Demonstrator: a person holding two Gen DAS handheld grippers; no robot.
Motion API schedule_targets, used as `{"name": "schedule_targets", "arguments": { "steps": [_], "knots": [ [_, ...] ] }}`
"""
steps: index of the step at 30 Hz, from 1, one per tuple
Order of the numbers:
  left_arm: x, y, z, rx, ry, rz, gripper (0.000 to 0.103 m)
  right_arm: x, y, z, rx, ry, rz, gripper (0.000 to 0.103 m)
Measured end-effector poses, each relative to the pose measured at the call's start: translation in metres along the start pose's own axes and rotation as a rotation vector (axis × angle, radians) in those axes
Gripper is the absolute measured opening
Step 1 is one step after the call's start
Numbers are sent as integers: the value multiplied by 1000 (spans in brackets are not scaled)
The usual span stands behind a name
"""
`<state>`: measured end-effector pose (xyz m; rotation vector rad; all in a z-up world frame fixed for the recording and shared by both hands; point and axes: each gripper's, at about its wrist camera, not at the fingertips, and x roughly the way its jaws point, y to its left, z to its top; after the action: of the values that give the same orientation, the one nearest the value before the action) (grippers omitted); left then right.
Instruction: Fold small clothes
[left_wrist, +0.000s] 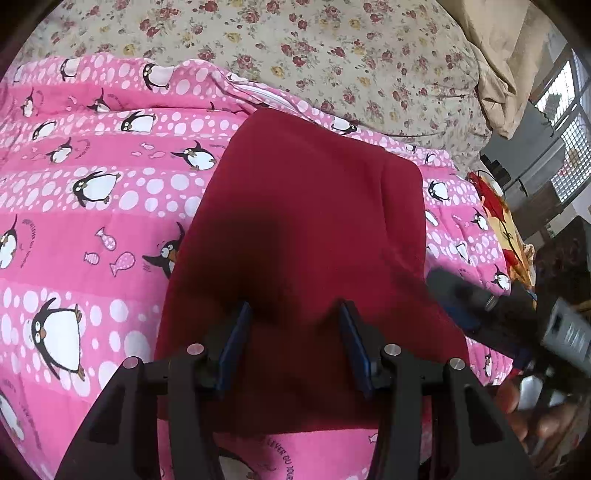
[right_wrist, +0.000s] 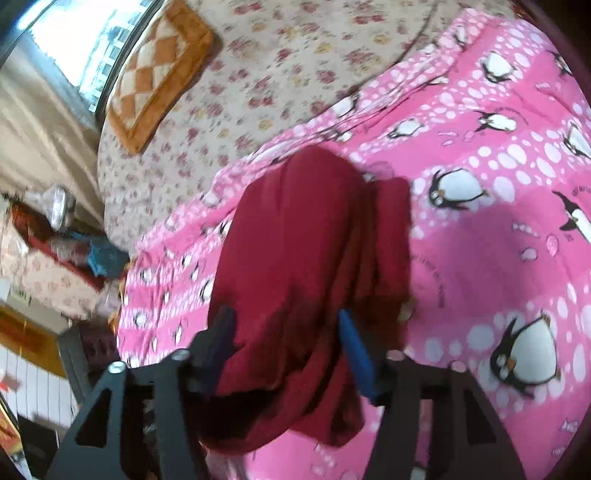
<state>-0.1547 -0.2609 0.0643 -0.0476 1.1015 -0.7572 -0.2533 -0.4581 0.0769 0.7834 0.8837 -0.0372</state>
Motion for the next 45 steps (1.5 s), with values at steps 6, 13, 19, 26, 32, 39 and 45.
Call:
{"name": "schedule_targets", "arguments": {
  "steps": [6, 13, 19, 26, 32, 39, 45],
  "knots": [
    [-3, 1, -6, 10, 10, 11, 29, 6, 16, -20, -204, 51, -158, 46],
    [-3, -8, -10, 65, 15, 52, 29, 3, 15, -31, -303, 52, -208, 33],
    [-11, -16, 0, 105, -27, 99, 29, -18, 14, -2, -222, -60, -159, 51],
    [-1, -17, 2, 92, -25, 102, 29, -1, -9, 29, -105, -76, -231, 54],
    [1, -25, 0, 120, -31, 106, 29, 15, -2, 35, -189, -61, -202, 17],
    [6, -27, -4, 128, -32, 96, 29, 21, -14, 37, -193, -65, -298, 13],
    [4, -22, -7, 98, -35, 79, 29, -12, 5, 24, -155, -63, -205, 27]
  ]
}}
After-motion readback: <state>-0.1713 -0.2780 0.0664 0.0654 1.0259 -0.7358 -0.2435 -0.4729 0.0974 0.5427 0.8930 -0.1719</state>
